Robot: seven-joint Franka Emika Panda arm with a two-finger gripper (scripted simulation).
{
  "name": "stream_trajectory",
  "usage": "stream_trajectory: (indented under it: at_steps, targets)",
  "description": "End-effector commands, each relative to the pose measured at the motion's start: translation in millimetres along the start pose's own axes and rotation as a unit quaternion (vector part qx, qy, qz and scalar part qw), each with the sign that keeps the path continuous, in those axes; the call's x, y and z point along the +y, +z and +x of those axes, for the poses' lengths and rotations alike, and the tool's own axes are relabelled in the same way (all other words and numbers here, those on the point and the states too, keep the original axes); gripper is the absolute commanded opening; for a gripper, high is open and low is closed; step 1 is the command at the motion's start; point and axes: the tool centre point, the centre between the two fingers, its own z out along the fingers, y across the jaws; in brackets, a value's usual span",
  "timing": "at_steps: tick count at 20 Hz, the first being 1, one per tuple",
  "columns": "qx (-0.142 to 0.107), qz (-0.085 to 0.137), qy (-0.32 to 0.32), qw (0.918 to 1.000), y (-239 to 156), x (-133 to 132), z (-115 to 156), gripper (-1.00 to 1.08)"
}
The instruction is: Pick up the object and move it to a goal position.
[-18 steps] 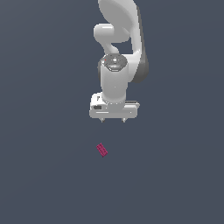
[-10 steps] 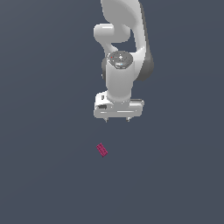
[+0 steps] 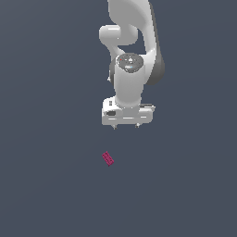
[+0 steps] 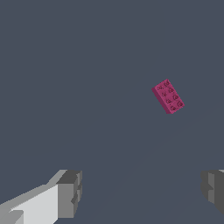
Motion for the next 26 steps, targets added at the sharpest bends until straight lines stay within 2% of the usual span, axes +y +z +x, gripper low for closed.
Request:
stream_trajectory:
  at_steps: [1, 14, 19, 26]
  targets:
    - [0.000, 0.000, -0.005, 1.0000, 2, 1, 2, 1.00]
    - [-0.002, -0.004, -0.093, 0.9957, 31, 26, 30, 1.00]
    - [-0.004, -0.006, -0.149, 0.9889, 52, 44, 46, 1.00]
    - [-0.006, -0.006, -0.221, 0.9753, 82, 68, 64, 1.00]
